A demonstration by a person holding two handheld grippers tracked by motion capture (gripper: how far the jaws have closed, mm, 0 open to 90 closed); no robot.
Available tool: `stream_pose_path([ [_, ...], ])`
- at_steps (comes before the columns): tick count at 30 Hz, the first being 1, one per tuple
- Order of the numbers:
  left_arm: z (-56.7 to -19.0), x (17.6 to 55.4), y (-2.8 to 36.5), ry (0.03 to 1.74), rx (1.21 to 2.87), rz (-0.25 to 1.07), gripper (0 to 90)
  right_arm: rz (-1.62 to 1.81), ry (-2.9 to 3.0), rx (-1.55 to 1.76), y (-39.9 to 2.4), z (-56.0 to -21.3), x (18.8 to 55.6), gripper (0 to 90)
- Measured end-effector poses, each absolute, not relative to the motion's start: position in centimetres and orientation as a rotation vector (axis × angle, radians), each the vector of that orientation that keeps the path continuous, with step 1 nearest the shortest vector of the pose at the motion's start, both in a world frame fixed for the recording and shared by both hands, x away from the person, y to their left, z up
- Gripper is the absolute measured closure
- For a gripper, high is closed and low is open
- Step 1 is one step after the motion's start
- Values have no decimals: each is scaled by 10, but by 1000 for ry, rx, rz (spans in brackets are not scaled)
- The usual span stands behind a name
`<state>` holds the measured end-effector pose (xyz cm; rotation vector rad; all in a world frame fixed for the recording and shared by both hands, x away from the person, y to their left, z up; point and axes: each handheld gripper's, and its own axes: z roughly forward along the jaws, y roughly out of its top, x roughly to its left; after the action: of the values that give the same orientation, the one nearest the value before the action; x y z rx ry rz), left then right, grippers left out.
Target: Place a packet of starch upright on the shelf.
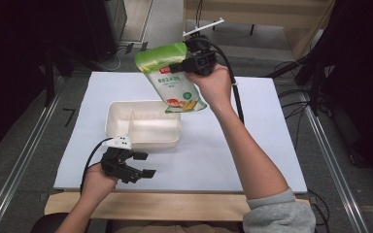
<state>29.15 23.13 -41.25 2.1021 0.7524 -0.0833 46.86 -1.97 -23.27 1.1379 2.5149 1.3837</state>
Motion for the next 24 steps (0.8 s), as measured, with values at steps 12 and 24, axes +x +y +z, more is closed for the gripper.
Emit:
stream_pose_path([
  [12, -413, 292, 231, 755, 2104, -90, 238, 1380, 2573, 1085, 34, -244, 470, 900],
  [24, -412, 292, 233, 758, 2095, -91, 237, 1323, 2659, 1048, 86, -278, 470, 900],
])
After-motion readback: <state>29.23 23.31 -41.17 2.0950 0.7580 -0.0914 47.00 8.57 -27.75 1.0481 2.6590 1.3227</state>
